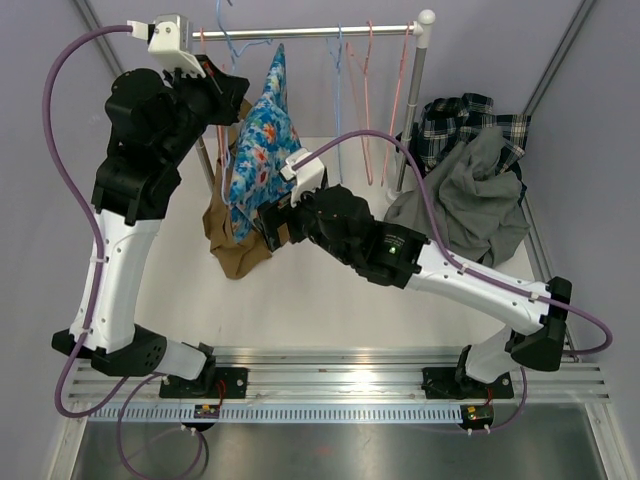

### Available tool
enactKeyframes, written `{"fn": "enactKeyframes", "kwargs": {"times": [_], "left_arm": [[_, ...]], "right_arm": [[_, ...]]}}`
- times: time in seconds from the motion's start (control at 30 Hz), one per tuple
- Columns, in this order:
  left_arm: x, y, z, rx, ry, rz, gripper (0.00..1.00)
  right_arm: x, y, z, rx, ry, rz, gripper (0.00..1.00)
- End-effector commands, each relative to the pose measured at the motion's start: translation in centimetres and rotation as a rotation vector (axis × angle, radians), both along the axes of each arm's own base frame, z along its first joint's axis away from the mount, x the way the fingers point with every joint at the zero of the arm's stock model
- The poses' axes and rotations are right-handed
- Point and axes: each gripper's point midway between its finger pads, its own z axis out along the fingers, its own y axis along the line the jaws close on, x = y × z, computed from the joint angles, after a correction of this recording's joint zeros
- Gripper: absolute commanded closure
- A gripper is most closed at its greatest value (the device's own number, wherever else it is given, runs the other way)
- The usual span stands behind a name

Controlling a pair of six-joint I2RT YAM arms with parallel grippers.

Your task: Remove the skirt from the hanger

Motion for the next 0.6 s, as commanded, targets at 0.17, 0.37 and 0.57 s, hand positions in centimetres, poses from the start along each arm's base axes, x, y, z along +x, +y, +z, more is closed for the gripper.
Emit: {"fn": "enactKeyframes", "kwargs": {"times": [0.17,0.37,0.57], "left_arm": [[-2.8,1.2,5.4,-0.09,-0.177,0.006,1.0],[-3.2,1.3,5.6,-0.088,-0.184,0.005,1.0],[-3.4,1.3,5.4,-0.095,-0.186,0.001,1.0]], "right_arm": [[2.3,2.9,0.9,0.062,-0.034,-0.066,0.01],[2.7,2.7,0.9,0.067,-0.041,-0.09,0.0],[2.9,3.0,1.5,0.07,-0.061,-0.091,0.01]]}}
